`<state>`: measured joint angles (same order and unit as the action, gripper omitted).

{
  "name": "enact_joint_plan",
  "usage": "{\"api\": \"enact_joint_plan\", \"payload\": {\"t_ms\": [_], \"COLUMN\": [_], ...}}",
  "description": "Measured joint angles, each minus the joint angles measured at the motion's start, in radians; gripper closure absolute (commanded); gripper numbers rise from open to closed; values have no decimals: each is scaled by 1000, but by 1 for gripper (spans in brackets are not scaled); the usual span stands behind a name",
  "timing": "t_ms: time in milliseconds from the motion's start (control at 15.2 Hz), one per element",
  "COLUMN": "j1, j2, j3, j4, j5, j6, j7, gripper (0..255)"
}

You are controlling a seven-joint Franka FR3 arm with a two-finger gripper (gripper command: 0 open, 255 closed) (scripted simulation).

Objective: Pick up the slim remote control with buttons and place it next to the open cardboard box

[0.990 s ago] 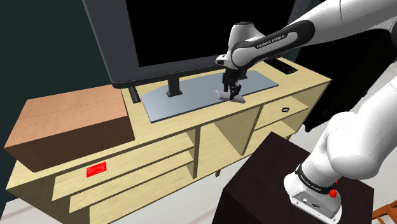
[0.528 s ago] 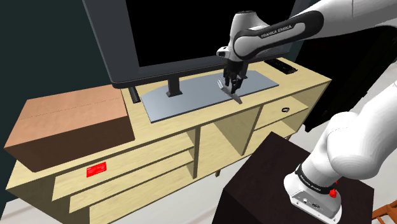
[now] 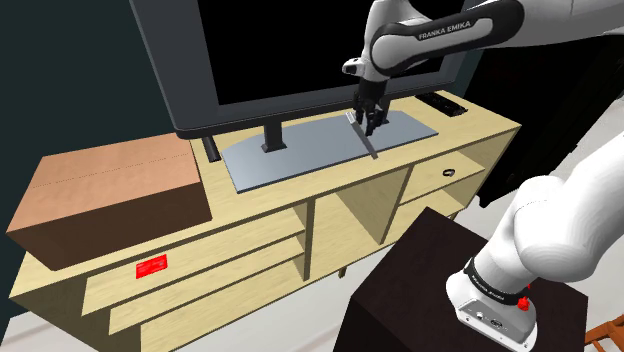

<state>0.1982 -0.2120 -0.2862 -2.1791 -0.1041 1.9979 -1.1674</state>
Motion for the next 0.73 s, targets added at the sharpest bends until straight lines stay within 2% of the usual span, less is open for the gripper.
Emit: {"api": "enact_joint_plan", "payload": {"t_ms": [726], "j1": [4], "j2": [-24], "j3": [11], "j4": [126], "j5": [1], "j6": [-151], "j7": [1], "gripper": [255]}}
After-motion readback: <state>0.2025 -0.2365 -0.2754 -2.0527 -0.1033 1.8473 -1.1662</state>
